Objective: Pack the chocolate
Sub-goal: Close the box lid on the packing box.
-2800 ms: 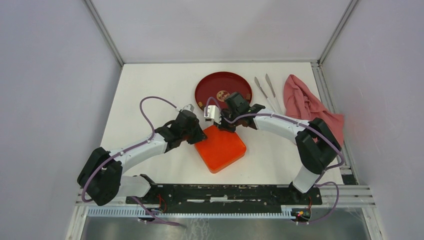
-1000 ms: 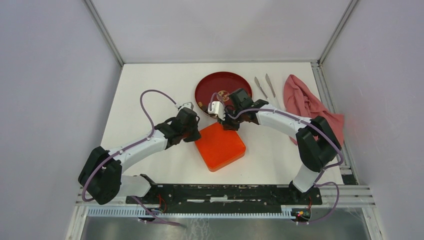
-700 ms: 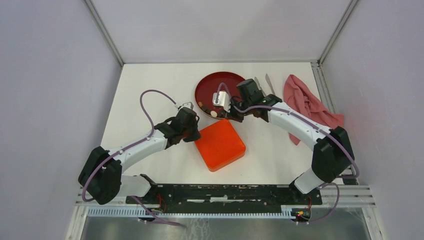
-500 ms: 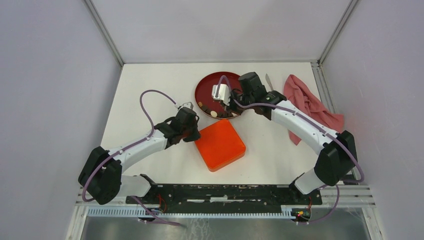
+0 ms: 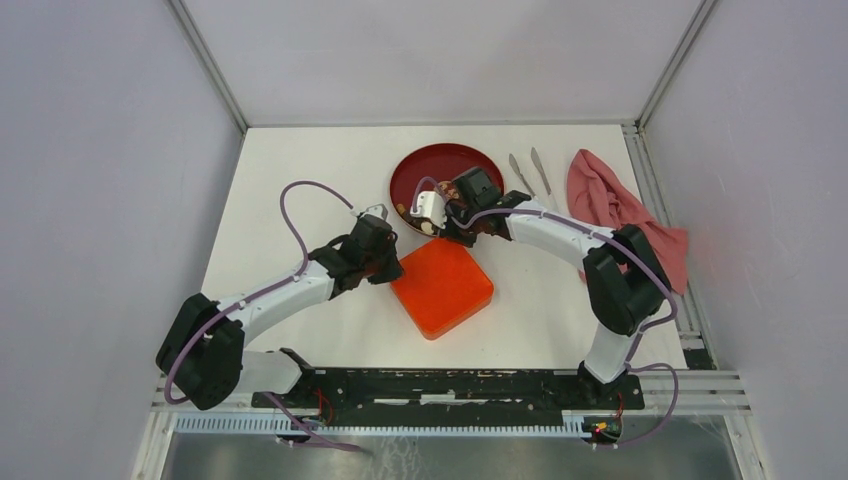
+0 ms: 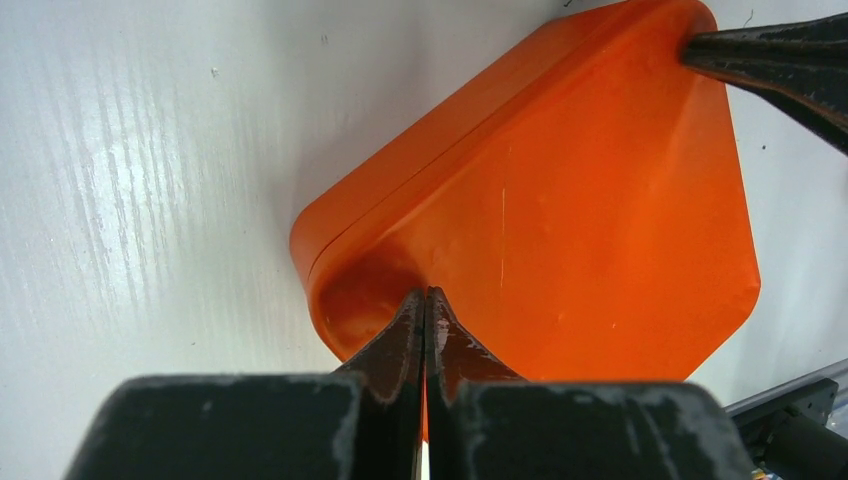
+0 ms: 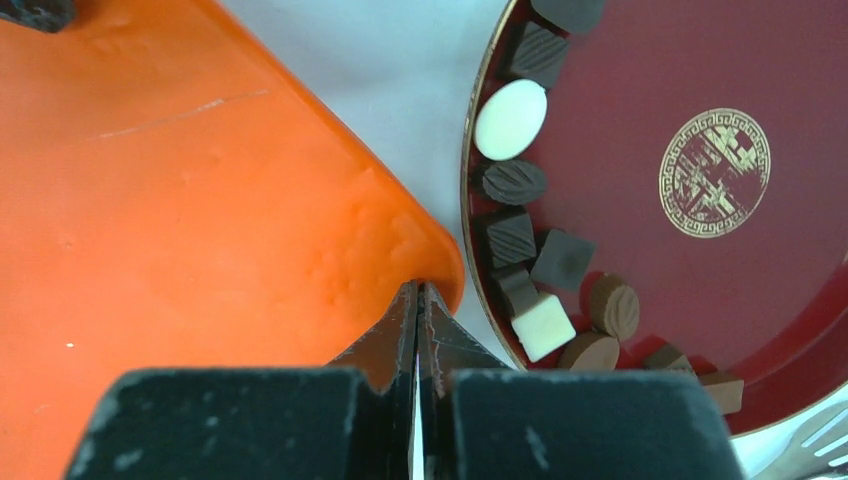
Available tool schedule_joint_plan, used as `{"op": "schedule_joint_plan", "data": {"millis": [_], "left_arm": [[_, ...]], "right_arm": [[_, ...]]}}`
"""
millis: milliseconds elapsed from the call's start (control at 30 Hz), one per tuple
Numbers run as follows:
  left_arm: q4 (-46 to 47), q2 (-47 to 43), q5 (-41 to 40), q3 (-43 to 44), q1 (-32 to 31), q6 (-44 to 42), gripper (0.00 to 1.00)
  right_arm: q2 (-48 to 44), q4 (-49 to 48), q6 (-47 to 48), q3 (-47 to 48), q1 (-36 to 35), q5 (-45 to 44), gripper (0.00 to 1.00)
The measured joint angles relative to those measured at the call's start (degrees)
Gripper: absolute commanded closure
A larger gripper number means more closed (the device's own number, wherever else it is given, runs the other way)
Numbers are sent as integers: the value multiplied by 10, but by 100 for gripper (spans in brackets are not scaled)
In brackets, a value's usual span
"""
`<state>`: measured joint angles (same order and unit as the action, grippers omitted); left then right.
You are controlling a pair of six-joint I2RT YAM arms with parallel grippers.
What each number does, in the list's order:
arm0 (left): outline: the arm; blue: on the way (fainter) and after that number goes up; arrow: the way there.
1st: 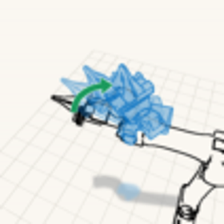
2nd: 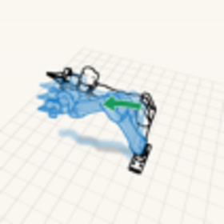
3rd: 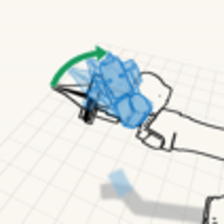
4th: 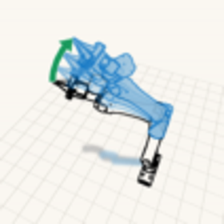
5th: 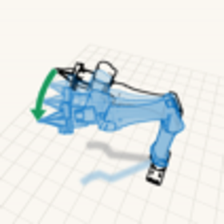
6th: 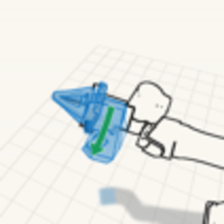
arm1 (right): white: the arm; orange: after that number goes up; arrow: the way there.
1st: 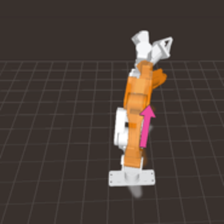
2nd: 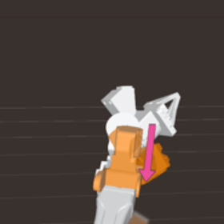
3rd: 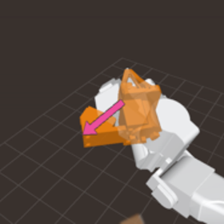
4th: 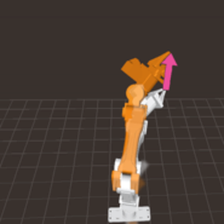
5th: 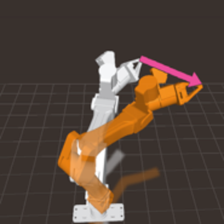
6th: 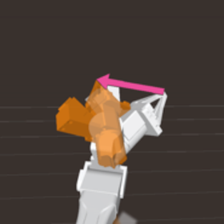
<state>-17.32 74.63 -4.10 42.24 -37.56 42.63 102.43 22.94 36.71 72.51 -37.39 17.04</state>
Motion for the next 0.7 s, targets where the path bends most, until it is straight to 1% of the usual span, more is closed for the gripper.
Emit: {"op": "schedule_joint_plan", "data": {"millis": [33, 100, 167, 233, 333, 367, 400, 433, 467, 500, 533, 567, 633, 667, 700], "left_arm": [[0, 0, 1, 0, 0, -1, 98], [0, 0, 3, 0, 0, -3, 98], [-2, -1, 4, 0, 0, -3, 98], [-10, -3, 11, 3, 0, -5, 96], [-40, -13, 18, 11, 0, -12, 70], [-48, -20, 19, 15, 0, -16, 58], [-56, -31, 20, 21, 0, -20, 46], [-59, -45, 22, 27, 0, -25, 38], [-60, -59, 23, 32, 0, -30, 36], [-60, -75, 23, 39, 0, -36, 35], [-59, -90, 24, 48, 3, -42, 40], [-57, -98, 25, 54, 7, -48, 51], [-56, -102, 32, 71, 28, -60, 66], [-52, -97, 34, 75, 46, -66, 76], [-49, -88, 40, 78, 69, -71, 82]], "right_arm": [[-2, 5, 0, 1, 3, -1, 99], [-3, 24, 1, 9, 10, 5, 93], [-3, 56, 5, 26, 18, 16, 79], [-7, 88, 10, 49, 26, 36, 60], [-40, 98, 12, 66, 34, 60, 42], [-58, 99, 10, 66, 37, 69, 38], [-76, 100, 7, 65, 41, 79, 36], [-96, 95, 3, 60, 46, 93, 35], [-119, 90, -3, 50, 54, 111, 35], [-138, 88, -7, 38, 64, 126, 36], [-152, 84, -10, 24, 74, 138, 43], [-169, 79, -14, 2, 88, 153, 50], [-191, 79, -12, -44, 107, 169, 65], [-200, 80, -9, -67, 115, 172, 69], [-210, 87, -3, -96, 122, 176, 75]]}}
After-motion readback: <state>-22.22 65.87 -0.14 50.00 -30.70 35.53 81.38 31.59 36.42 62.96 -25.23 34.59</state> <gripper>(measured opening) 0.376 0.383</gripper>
